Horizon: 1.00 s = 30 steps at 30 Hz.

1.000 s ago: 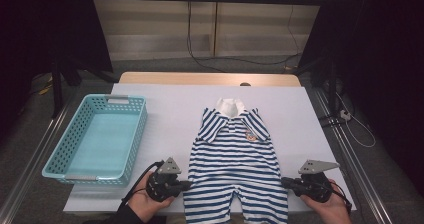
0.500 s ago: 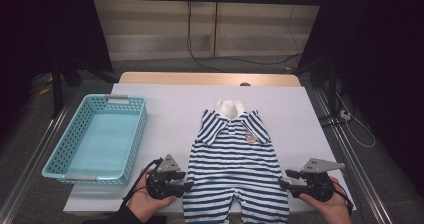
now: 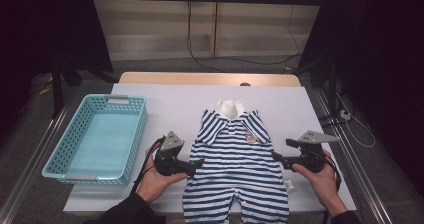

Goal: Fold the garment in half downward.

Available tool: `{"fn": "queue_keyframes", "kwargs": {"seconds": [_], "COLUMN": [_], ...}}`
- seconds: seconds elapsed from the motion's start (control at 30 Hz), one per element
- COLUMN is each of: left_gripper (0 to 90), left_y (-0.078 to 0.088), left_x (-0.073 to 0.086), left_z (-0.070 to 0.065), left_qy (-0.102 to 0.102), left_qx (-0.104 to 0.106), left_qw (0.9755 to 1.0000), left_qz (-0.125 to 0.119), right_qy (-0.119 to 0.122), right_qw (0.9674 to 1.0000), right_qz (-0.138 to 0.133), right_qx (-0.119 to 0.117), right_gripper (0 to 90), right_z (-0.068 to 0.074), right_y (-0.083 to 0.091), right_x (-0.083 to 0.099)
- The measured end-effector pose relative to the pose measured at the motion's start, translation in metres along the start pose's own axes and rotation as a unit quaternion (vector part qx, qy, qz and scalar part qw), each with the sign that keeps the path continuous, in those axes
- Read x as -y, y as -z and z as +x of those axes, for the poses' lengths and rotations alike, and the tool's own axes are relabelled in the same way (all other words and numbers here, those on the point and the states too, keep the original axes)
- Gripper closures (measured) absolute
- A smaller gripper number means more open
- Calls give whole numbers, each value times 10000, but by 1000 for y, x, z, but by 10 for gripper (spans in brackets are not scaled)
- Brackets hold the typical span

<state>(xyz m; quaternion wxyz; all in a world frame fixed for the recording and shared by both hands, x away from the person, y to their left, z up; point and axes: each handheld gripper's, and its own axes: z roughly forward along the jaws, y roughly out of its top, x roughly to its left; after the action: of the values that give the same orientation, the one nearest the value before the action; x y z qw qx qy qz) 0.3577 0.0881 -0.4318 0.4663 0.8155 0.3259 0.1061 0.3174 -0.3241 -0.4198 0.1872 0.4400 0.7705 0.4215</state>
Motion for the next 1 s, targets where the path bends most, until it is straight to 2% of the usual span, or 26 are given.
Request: {"fn": "queue_keyframes", "kwargs": {"seconds": [0.07, 0.1, 0.17, 0.2, 0.23, 0.3, 0.33, 0.4, 0.43, 0.47, 0.57, 0.63, 0.73, 0.8, 0.83, 0.87, 0.9, 0.97, 1.0], "left_gripper": [46, 53, 53, 48, 50, 51, 53, 58, 77, 92, 129, 140, 159, 179, 208, 209, 208, 205, 205], "left_y": [-6, -8, -12, -15, -17, -23, -27, -31, -33, -36, -49, -58, -67, -71, -75, -75, -77, -78, -78], "left_x": [-7, -9, -16, -20, -23, -28, -30, -36, -39, -42, -47, -50, -53, -55, -55, -56, -56, -56, -56], "left_z": [3, 5, 7, 8, 9, 13, 15, 17, 16, 15, 19, 27, 40, 49, 51, 56, 58, 65, 65], "left_qy": [68, 107, 188, 154, 70, 79, 174, 281, 202, 105, -56, 73, 165, 180, 300, 154, 277, 252, 252], "left_qx": [-176, -262, -194, -175, -222, -383, -409, -448, -514, -586, -730, -739, -781, -767, -814, -837, -860, -868, -868], "left_qw": [9998, 9996, 9996, 9997, 9997, 9992, 9989, 9986, 9985, 9982, 9973, 9972, 9968, 9967, 9962, 9962, 9959, 9957, 9957], "left_qz": [-36, 2, -71, -90, -99, -104, -151, -24, 2, -28, 9, 15, 21, 168, 24, 159, 92, 222, 222], "right_qy": [0, 7, -85, -80, -120, -172, -172, -124, -86, -14, 0, -49, -86, -92, -114, -137, -127, -201, -138], "right_qw": [9996, 9995, 9994, 9993, 9992, 9992, 9993, 9995, 9994, 9994, 9996, 9995, 9995, 9995, 9993, 9993, 9992, 9989, 9988], "right_qz": [-1, -41, -14, -21, -71, -57, -62, -66, -110, -100, -5, 53, 145, 191, 224, 253, 260, 349, 387], "right_qx": [276, 315, 345, 363, 381, 350, 327, 298, 327, 339, 295, 305, 276, 238, 270, 250, 260, 245, 272], "right_gripper": [245, 249, 265, 270, 282, 300, 322, 362, 409, 422, 457, 474, 491, 490, 488, 490, 490, 492, 497], "right_z": [-7, -11, -18, -21, -24, -28, -30, -33, -34, -36, -46, -51, -56, -58, -58, -59, -60, -60, -61], "right_y": [-7, -10, -17, -19, -24, -31, -36, -44, -48, -53, -70, -81, -94, -103, -107, -110, -114, -120, -123], "right_x": [-11, -15, -25, -28, -33, -40, -44, -50, -54, -57, -69, -74, -78, -78, -78, -76, -75, -71, -70]}}
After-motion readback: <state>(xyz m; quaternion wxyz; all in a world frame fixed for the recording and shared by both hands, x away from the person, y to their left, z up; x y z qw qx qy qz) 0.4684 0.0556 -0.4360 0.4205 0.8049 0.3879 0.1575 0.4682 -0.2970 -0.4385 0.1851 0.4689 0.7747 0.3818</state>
